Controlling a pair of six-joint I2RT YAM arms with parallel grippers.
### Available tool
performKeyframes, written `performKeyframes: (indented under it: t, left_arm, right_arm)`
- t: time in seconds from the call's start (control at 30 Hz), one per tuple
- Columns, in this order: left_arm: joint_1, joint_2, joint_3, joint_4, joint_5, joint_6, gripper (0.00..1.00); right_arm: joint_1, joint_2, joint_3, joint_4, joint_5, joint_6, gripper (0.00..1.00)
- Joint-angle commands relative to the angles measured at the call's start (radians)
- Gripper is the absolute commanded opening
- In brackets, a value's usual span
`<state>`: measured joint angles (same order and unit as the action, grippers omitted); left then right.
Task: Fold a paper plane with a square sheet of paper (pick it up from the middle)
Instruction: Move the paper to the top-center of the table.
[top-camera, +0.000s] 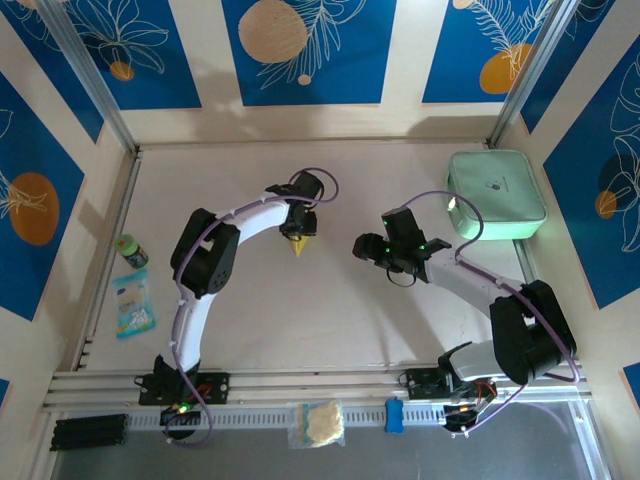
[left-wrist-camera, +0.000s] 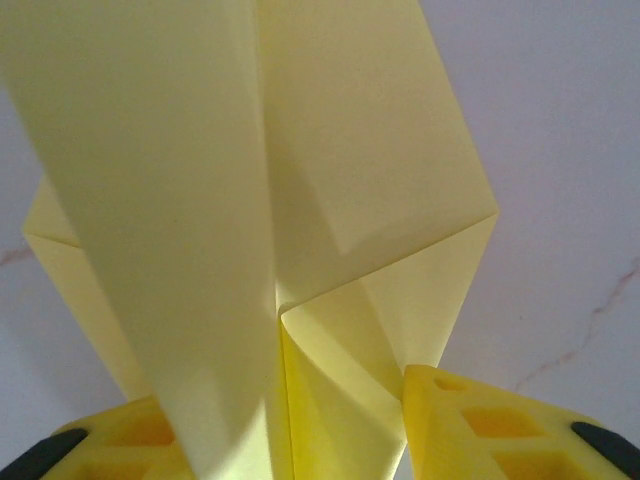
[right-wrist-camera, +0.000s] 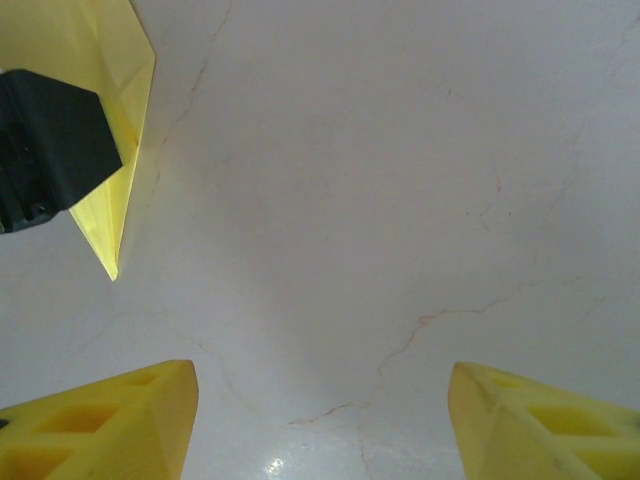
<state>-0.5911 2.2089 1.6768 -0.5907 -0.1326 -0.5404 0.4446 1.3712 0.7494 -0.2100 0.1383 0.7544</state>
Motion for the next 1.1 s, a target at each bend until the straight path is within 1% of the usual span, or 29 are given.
performKeyframes:
  t: [0.0,0.1,0.2,0.4,0.77,1.07]
  left_arm:
    - [0.007,0.044,0.017,-0.045,0.014,0.021,0.44]
    - [0.008,0.012,0.033,-0.040,0.039,0.019,0.44]
    - [0.007,-0.023,0.041,-0.035,0.036,0.020,0.43]
    - [0.007,-0.054,0.034,-0.035,-0.016,0.026,0.35]
    - [0.010,-0.043,0.013,-0.027,-0.044,0.023,0.29]
    - [0.014,0.010,0.017,-0.056,-0.047,0.017,0.29]
  right_arm:
    - [-0.004,0.012,0.016,0.003,-0.019,-0.008,0.67]
    - [-0.004,0.015,0.020,0.004,-0.021,-0.010,0.67]
    - [-0.004,0.021,0.024,0.006,-0.025,-0.010,0.67]
    - [-0.003,0.031,0.025,0.011,-0.034,-0.005,0.67]
    - [-0.002,0.039,0.025,0.011,-0.037,-0.007,0.67]
    - [-0.004,0.046,0.029,0.010,-0.037,-0.006,0.67]
